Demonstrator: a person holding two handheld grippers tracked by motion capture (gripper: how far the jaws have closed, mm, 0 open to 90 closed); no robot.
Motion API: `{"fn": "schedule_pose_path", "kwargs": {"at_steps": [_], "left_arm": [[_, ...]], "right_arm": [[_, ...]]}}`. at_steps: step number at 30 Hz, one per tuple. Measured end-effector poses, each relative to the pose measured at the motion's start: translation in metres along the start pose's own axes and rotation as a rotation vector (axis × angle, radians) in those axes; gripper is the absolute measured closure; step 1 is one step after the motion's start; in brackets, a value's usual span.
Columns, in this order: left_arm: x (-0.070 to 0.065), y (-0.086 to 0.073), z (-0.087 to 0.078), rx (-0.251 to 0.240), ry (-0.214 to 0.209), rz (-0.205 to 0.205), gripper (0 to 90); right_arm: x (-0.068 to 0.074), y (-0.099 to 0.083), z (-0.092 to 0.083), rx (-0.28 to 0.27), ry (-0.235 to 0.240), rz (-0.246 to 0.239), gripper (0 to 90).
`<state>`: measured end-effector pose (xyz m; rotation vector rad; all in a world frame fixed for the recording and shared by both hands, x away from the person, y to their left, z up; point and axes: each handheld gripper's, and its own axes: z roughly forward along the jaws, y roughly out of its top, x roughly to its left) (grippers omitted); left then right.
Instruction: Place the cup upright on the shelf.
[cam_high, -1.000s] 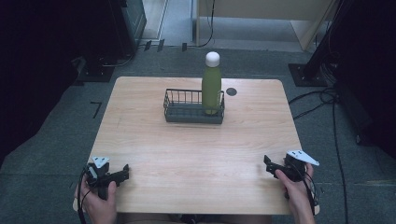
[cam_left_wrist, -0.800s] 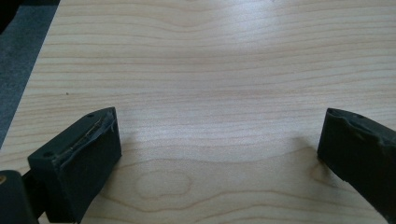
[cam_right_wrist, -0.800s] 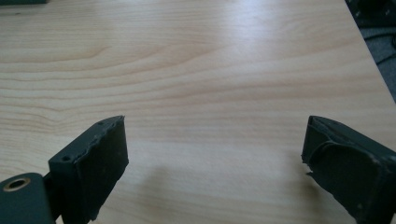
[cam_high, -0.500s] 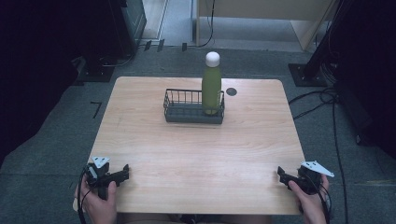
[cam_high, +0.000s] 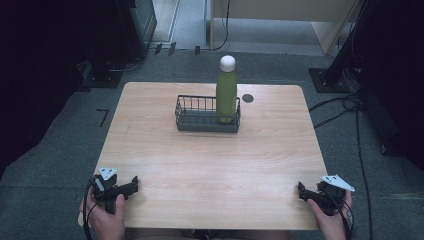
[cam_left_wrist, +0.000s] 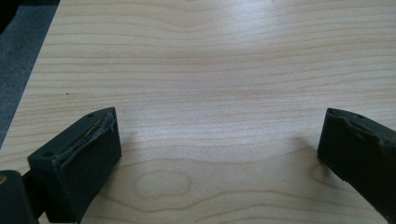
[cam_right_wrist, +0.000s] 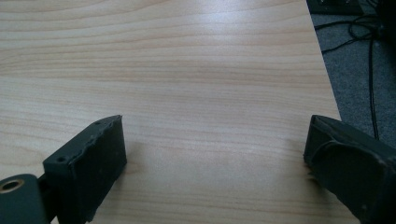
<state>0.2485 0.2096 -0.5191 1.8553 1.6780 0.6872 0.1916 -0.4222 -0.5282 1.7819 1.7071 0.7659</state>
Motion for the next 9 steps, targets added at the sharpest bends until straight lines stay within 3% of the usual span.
{"fn": "schedule_pose_path", "kwargs": {"at_steps": [9], "left_arm": [[0.0001,0.0,0.0,0.0,0.0,0.0,0.0]], "right_arm": [[-0.0004,0.0004,0.0004,0.004,-0.007,0.009,4.1]]}}
